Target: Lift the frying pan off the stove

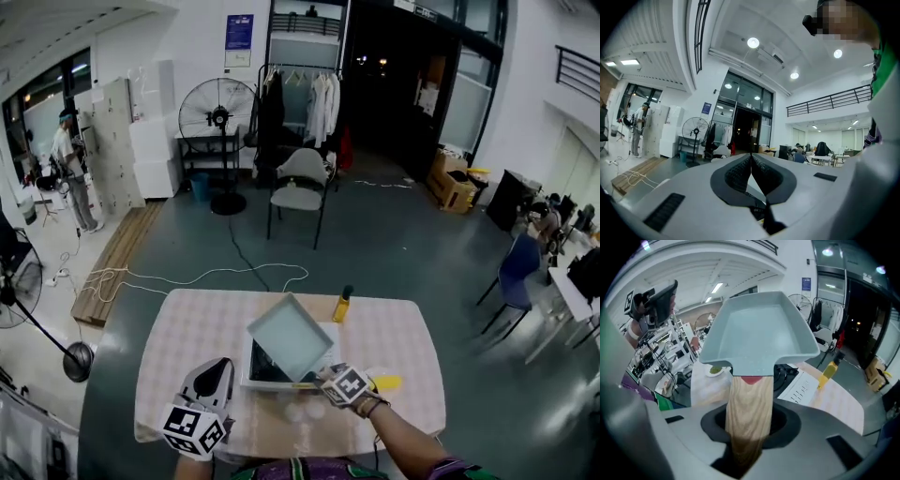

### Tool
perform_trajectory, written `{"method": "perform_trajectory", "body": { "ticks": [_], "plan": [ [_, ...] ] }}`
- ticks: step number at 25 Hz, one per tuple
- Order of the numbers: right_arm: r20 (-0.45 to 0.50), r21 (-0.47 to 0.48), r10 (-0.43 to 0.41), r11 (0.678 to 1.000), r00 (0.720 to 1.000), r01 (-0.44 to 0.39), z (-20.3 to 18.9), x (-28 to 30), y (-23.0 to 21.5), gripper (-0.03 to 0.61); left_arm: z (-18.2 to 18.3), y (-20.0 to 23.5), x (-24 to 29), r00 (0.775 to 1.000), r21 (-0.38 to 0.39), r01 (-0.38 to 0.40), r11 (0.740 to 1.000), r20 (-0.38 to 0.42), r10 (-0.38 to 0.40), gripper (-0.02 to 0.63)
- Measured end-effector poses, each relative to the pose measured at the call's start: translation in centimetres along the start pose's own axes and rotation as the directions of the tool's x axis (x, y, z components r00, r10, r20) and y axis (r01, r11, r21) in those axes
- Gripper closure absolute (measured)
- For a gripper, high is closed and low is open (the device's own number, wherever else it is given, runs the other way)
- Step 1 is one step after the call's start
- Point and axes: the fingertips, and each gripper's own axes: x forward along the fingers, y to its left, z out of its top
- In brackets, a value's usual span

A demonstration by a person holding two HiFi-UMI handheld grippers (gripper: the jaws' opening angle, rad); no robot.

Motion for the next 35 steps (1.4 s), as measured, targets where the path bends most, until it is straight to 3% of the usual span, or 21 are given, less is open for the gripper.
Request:
{"method": "perform_trajectory", "body": {
  "ticks": [7,13,19,25,35],
  "plan": [
    [0.144,0.108,-0.091,0.991,0.985,0.076,1.2,-4.0,3.1,0.465,0.2,-0.1,0.8,0.997,0.033,0.079,0.996,-0.011,-0.079,0.592],
    [0.263,0.194,-0.211,0.968,0.942,0.162,3.1,-7.0,3.9,0.465,0.5,0.8,1.0,0.993,0.026,0.118,0.993,-0.001,-0.118,0.592],
    [0.379,0.322,-0.317,0.926,0.869,0.197,5.0,-11.1,3.5,0.465,0.8,1.0,0.8,0.992,0.009,0.126,0.992,0.006,-0.126,0.592],
    [0.463,0.388,-0.412,0.89,0.785,0.239,7.3,-15.7,2.0,0.465,2.7,1.8,0.8,0.995,0.005,0.088,0.996,0.037,-0.088,0.592],
    [0.55,0.396,-0.465,0.876,0.694,0.274,9.7,-19.3,1.6,0.463,3.4,1.1,0.3,0.994,0.046,0.093,0.995,0.049,-0.095,0.592]
  ]
}}
